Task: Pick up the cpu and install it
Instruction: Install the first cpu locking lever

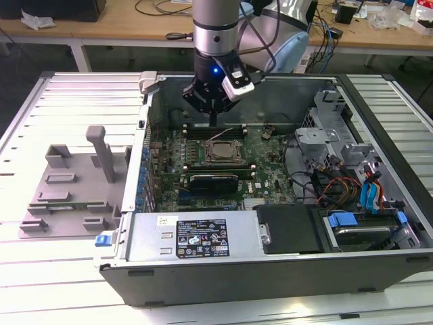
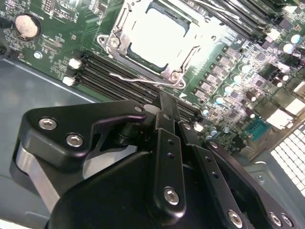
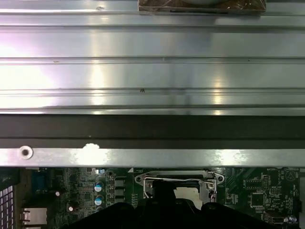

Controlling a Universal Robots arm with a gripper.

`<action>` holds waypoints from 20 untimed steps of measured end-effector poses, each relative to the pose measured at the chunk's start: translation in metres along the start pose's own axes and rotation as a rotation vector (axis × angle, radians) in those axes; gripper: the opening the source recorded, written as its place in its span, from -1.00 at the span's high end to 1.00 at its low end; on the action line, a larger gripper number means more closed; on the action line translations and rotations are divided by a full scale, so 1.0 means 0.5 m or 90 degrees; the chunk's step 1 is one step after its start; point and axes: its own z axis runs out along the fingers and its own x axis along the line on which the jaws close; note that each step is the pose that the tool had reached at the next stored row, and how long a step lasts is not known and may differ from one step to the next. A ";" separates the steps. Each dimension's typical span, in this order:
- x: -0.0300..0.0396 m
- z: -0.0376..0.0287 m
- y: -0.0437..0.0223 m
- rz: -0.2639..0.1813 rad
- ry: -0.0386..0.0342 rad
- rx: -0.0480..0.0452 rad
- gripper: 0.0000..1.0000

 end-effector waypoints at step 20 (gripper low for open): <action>-0.015 0.052 0.005 -0.036 0.0002 -0.0028 0.79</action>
